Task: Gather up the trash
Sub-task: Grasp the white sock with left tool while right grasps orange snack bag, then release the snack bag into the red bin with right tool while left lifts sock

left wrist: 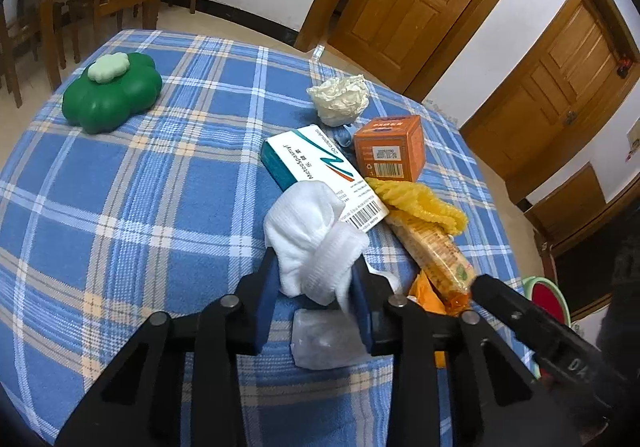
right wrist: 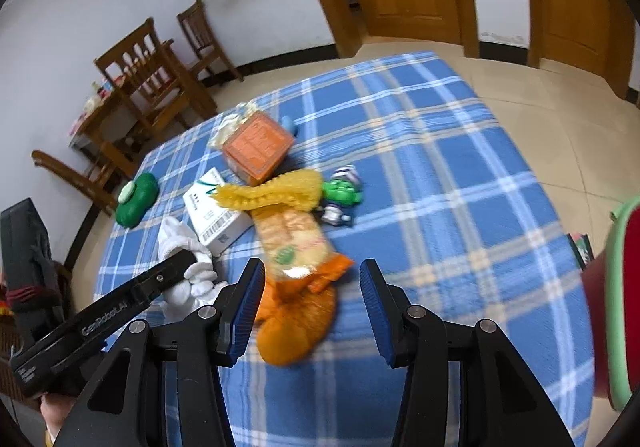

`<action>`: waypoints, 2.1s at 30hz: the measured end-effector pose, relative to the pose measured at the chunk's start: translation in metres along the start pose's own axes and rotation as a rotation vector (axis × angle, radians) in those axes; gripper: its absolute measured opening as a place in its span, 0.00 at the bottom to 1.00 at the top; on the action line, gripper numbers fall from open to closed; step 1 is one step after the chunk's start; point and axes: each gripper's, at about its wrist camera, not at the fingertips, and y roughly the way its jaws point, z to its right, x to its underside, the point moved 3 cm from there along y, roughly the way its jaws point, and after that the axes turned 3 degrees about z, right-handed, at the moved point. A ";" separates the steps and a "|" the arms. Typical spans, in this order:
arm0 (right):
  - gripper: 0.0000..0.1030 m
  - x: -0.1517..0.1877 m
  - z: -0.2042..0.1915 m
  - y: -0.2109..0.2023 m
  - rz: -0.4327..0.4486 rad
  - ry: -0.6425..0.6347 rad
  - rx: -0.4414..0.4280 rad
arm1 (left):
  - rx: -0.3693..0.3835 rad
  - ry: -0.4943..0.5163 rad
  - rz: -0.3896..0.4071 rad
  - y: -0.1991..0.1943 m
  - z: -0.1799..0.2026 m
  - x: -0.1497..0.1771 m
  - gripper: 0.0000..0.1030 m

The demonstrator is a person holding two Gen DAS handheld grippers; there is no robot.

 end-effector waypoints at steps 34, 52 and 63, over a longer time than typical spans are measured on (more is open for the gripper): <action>0.39 -0.001 -0.016 0.011 0.032 -0.136 0.045 | -0.006 -0.003 0.094 -0.043 -0.008 -0.003 0.32; 0.39 0.017 0.032 -0.093 0.186 -0.018 0.050 | 0.062 0.077 0.105 -0.060 0.034 0.004 0.32; 0.39 0.039 0.101 -0.153 0.276 0.147 0.175 | 0.136 0.168 0.059 -0.060 0.082 0.022 0.32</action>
